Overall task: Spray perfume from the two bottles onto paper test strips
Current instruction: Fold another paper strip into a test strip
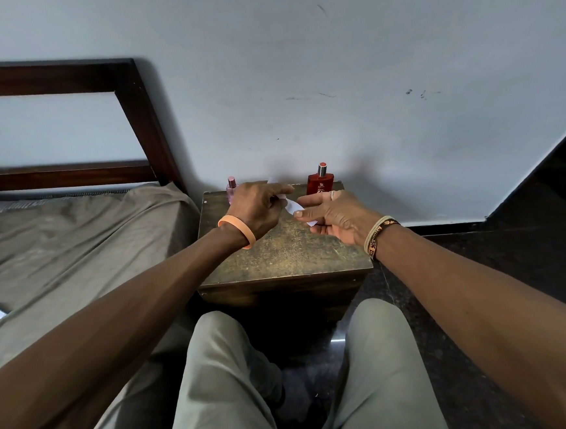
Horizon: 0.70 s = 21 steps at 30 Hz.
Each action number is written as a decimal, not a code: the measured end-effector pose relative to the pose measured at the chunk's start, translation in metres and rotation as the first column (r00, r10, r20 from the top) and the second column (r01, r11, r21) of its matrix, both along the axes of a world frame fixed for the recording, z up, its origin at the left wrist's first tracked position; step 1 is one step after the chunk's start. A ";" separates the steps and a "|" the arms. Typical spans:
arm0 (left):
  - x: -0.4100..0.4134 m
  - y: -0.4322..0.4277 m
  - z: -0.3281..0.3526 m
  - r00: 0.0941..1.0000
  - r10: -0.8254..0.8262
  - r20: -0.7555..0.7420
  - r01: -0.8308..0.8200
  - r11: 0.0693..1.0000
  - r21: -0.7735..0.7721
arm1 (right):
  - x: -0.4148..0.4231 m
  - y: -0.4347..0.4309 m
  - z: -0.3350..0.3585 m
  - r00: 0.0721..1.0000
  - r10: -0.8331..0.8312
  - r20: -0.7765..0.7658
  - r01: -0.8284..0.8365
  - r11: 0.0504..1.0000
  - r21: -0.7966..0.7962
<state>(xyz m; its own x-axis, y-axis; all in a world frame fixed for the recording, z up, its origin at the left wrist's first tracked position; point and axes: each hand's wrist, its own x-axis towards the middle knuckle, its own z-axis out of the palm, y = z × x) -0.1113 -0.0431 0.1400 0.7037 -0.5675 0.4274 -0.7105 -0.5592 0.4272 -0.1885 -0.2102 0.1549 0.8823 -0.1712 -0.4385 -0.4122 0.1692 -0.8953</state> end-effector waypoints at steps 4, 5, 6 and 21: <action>0.000 0.002 -0.003 0.999 -0.047 -0.022 0.048 0.998 0.035 | -0.001 -0.001 0.001 1.000 -0.023 -0.010 0.023 1.000 0.020; 0.000 0.002 -0.003 0.998 -0.056 -0.032 0.057 0.997 0.041 | -0.001 -0.001 0.001 1.000 -0.028 -0.012 0.028 0.999 0.025; 0.000 0.002 -0.003 0.997 -0.062 -0.041 0.064 0.997 0.042 | -0.001 -0.001 0.002 0.999 -0.033 -0.014 0.033 0.999 0.028; -0.002 -0.010 0.003 0.892 0.076 -0.446 -0.267 0.885 -0.383 | -0.003 -0.008 -0.003 0.993 -0.115 0.024 0.111 0.987 0.118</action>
<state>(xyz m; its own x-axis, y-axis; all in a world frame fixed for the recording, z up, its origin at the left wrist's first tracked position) -0.1135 -0.0529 0.1426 0.9351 -0.2521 0.2492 -0.3285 -0.3520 0.8765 -0.1915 -0.2184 0.1524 0.8735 -0.2200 -0.4343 -0.3572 0.3164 -0.8788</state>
